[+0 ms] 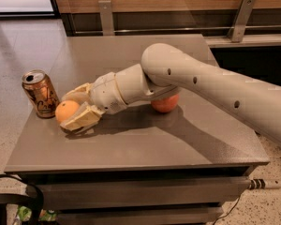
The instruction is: Move orange near orange can
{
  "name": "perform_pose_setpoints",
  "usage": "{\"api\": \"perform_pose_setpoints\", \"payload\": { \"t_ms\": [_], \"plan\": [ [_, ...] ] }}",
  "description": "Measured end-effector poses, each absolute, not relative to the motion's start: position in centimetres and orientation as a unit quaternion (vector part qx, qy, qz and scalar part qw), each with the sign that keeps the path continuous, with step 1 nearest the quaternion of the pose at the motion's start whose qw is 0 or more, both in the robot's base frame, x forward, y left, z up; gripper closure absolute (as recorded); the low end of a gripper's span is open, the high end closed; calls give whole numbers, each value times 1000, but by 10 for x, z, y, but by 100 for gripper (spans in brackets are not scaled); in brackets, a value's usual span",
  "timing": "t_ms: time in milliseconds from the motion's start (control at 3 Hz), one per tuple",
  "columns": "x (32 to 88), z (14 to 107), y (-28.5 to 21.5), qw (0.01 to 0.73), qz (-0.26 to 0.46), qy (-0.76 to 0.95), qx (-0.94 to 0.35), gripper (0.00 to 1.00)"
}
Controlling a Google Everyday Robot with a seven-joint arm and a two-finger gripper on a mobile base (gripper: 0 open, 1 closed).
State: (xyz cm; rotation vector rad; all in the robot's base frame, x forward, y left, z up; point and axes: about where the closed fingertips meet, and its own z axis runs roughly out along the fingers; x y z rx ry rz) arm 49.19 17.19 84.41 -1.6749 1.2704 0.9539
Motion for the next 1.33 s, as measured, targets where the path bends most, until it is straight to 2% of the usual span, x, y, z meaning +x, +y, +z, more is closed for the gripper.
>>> {"api": "perform_pose_setpoints", "payload": {
  "t_ms": [333, 1000, 1333],
  "plan": [
    [491, 844, 173, 404, 378, 502, -664, 58],
    [487, 845, 178, 402, 380, 498, -668, 0],
    [487, 845, 178, 402, 380, 498, -668, 0]
  ]
}}
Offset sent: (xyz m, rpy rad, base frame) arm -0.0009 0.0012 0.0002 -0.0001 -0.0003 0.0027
